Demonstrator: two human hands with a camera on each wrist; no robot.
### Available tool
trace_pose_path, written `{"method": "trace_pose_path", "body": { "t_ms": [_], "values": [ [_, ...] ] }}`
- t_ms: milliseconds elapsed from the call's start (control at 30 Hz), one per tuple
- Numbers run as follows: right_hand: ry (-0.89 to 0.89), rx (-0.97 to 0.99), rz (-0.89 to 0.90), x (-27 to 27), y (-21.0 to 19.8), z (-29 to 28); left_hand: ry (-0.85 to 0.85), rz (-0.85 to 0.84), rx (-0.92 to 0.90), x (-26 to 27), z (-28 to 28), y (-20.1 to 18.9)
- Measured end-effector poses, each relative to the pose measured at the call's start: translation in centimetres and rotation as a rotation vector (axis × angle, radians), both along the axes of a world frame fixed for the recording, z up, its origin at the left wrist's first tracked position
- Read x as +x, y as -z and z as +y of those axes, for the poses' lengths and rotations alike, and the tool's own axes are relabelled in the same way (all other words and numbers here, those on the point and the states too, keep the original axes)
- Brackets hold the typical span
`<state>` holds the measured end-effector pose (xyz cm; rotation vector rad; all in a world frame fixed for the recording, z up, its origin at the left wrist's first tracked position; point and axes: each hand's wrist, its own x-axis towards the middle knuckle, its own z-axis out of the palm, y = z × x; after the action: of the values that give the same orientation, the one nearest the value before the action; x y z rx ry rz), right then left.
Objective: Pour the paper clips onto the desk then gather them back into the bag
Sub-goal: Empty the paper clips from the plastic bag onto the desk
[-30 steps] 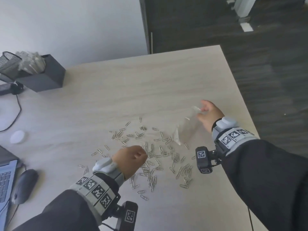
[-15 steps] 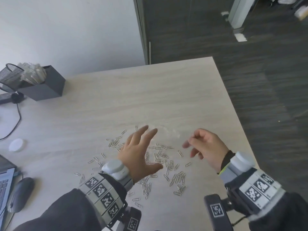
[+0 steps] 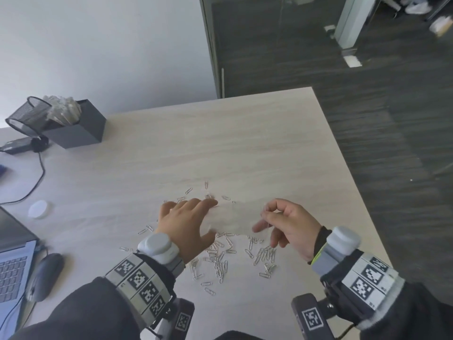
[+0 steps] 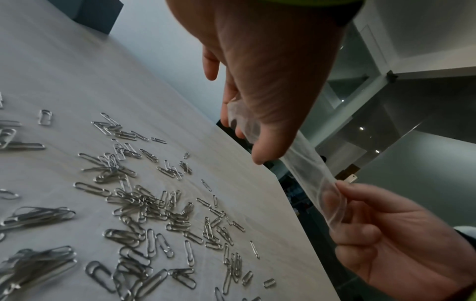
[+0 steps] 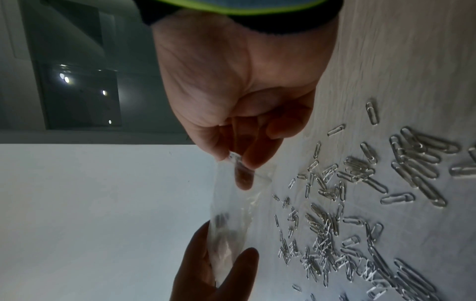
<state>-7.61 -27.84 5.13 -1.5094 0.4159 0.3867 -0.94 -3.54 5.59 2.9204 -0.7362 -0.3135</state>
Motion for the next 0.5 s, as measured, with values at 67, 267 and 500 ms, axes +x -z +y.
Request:
{"method": "trace_pose_path", "body": {
  "t_ms": [67,267,500],
  "values": [
    [-0.006,0.005,0.004,0.1,-0.2,1.0,0.027,0.005,0.023,-0.2,0.1,-0.1],
    [-0.023,0.035,0.0,0.2,-1.4,6.6,0.12,-0.037,-0.017,-1.8,-0.1,-0.8],
    [-0.13,0.063,-0.04,0.5,-2.4,11.4,0.062,0.013,-0.045,-2.2,2.7,-0.8]
  ]
}}
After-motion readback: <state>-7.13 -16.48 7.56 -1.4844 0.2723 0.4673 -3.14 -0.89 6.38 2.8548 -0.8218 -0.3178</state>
